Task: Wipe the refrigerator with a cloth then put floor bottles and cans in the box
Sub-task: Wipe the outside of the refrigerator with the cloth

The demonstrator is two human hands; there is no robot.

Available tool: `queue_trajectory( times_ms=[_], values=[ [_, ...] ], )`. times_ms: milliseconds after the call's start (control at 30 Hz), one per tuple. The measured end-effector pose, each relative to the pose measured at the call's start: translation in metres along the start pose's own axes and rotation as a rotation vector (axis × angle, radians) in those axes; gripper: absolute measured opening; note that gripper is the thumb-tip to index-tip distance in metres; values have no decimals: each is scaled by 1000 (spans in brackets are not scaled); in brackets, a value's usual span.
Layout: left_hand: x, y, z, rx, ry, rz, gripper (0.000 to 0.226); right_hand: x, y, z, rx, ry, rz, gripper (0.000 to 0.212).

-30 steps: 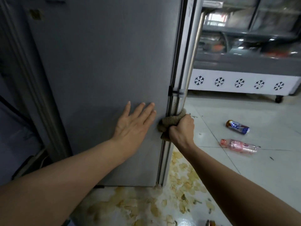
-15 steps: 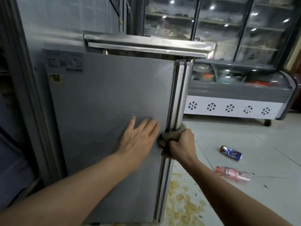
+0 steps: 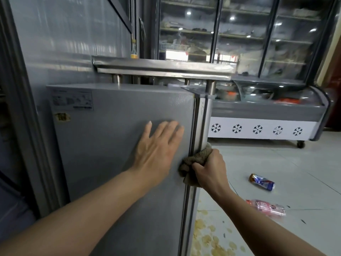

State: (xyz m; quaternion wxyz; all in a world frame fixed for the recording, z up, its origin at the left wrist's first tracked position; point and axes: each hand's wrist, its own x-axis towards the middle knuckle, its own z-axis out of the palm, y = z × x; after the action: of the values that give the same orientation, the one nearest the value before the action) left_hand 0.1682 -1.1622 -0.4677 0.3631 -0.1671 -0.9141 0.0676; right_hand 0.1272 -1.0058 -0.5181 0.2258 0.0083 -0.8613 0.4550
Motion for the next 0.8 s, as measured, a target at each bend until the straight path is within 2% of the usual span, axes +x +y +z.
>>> queue_trajectory(
  times_ms=[133, 233, 400, 667, 800],
  values=[
    [31, -10, -20, 0, 144, -79, 82, 18, -25, -16, 54, 27, -53, 24],
    [45, -15, -25, -38, 142, -130, 84, 26, -40, -24, 105, 68, -96, 24],
    [50, -11, -22, -42, 124, -164, 78, 24, -44, -28, 15, 150, -187, 22],
    [59, -8, -34, -139, 125, -229, 67, 30, -59, -36, 21, 135, -117, 27],
    [63, -14, -44, -168, 73, -202, 67, 34, -79, -47, 36, 94, -37, 31]
  ],
)
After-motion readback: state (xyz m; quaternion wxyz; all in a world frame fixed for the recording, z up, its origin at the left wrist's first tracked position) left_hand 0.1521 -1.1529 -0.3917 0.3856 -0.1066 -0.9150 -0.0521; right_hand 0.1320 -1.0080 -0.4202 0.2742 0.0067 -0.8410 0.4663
